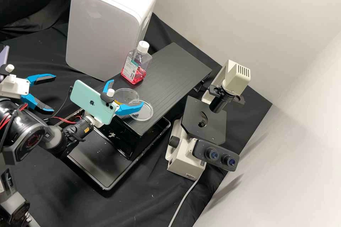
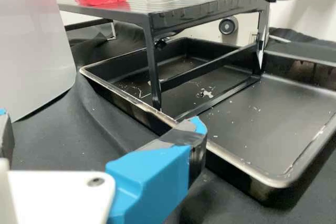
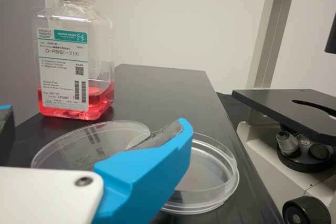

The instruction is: Remove the lid from the petri dish

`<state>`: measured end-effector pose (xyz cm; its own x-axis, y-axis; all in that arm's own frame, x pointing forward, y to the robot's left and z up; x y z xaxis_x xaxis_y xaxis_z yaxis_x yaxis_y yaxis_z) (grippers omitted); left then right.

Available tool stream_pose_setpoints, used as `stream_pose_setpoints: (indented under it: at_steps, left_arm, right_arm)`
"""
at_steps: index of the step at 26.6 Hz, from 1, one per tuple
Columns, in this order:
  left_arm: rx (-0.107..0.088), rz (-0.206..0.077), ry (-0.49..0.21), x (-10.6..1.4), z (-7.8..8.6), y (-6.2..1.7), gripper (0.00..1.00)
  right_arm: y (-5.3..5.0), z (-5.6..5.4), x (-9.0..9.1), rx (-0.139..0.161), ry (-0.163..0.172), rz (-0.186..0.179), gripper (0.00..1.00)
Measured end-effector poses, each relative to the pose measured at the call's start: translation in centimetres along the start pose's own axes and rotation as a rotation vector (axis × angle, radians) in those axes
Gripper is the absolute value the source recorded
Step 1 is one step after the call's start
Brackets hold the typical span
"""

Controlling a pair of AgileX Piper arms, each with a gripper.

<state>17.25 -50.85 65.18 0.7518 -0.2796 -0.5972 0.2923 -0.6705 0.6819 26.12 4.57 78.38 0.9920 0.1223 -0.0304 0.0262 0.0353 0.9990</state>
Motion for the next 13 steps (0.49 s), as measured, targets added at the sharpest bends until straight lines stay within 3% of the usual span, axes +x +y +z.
stream_pose_setpoints:
  at_steps: [5, 8, 10, 13]
  left_arm:
    - [-0.019, 0.057, 0.008, -1.1, 0.3, 1.18, 1.00]
    - [-0.019, 0.070, 0.017, -1.4, 0.3, 1.41, 1.00]
    - [-0.009, 0.071, 0.019, -1.5, 0.3, 1.43, 1.00]
    - [-0.009, 0.071, 0.019, -1.5, 0.3, 1.43, 1.00]
  right_arm:
    - [-0.1, 0.1, -1.3, -0.014, -0.009, -0.011, 1.00]
    - [-0.1, 0.0, -2.0, -0.027, -0.011, -0.012, 1.00]
    - [-0.1, -0.1, -2.6, -0.042, -0.037, 0.011, 1.00]
    - [0.0, -0.1, -3.4, -0.055, -0.067, 0.033, 1.00]
